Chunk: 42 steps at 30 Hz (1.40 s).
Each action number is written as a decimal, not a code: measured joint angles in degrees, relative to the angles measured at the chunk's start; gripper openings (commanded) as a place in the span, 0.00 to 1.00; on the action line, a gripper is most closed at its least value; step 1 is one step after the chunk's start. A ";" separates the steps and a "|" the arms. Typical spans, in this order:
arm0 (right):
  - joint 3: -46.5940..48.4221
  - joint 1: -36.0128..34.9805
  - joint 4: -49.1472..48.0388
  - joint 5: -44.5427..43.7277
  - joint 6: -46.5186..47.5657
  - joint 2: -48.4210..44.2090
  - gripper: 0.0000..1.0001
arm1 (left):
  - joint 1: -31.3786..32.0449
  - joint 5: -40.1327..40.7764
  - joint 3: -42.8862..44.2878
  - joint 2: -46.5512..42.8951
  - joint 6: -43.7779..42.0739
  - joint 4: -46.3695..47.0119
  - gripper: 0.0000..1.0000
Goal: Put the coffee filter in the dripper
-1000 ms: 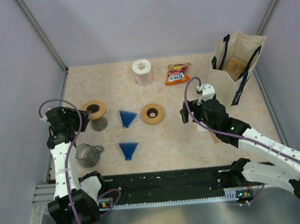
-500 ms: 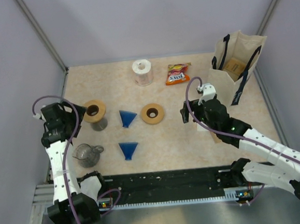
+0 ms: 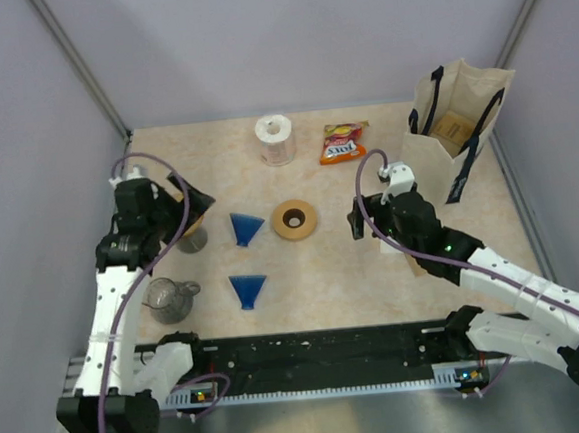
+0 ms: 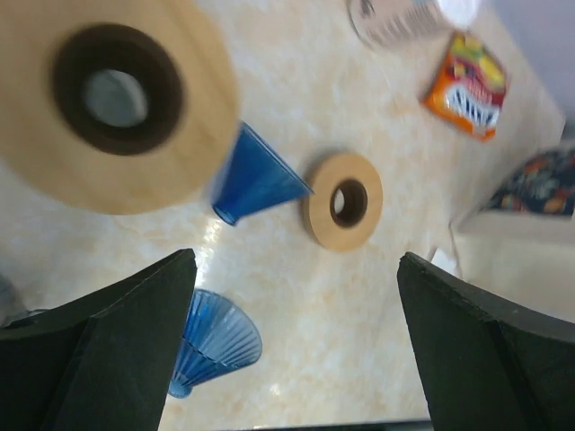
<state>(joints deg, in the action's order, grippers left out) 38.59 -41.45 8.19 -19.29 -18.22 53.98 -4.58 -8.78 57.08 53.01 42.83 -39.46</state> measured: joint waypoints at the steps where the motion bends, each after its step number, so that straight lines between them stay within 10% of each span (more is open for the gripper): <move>1: 0.02 0.00 0.00 0.17 0.00 0.22 0.99 | 4.04 0.72 1.11 1.27 -0.61 -0.46 0.99; 19: 0.02 0.00 1.22 1.57 0.20 2.27 0.99 | 25.88 17.57 8.44 21.70 -0.44 -7.56 0.91; 42: -0.76 0.00 1.22 0.92 1.73 2.34 0.99 | 26.75 29.44 25.59 49.22 6.19 -14.84 0.70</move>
<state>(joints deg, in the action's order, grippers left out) 37.82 -41.45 9.41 -18.37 -16.49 56.31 22.17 20.67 82.67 102.24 49.01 -54.30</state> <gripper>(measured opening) 0.988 0.735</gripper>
